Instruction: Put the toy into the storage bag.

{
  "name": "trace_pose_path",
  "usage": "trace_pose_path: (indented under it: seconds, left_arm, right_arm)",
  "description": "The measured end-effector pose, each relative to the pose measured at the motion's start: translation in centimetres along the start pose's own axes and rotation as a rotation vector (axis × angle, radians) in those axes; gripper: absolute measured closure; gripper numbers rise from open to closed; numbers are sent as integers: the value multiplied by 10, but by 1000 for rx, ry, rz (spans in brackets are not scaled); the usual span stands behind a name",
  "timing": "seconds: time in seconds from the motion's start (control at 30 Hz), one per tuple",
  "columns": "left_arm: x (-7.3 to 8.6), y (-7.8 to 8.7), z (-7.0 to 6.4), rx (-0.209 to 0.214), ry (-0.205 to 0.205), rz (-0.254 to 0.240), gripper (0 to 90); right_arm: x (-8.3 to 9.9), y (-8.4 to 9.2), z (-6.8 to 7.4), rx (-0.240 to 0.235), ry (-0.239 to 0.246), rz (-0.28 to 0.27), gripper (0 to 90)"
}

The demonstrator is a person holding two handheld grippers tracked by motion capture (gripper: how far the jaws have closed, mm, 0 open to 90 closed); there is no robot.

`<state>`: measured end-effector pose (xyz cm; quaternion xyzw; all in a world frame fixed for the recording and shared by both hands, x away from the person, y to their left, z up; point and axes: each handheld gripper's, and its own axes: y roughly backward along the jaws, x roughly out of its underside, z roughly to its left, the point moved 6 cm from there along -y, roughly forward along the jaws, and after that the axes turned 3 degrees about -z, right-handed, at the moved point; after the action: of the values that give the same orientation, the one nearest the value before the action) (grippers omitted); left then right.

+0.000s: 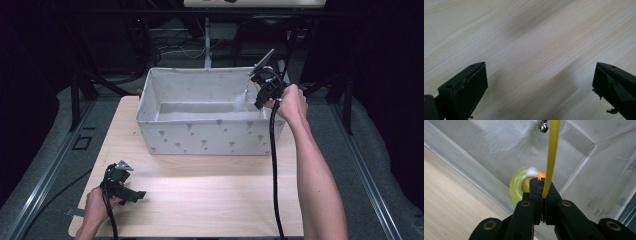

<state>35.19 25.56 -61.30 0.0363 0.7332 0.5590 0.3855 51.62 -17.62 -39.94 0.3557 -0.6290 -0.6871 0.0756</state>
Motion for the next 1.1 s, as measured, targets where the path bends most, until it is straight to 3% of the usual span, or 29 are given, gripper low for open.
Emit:
trace_pose_path:
  seconds: [0.67,1.1]
  left_arm:
    - [0,0,0,-2,-3,1,0]
    - [0,0,0,-3,-4,2,0]
  right_arm:
    - [30,-21,-18,14,-59,57,885]
    - [42,-33,-22,13,-93,105,882]
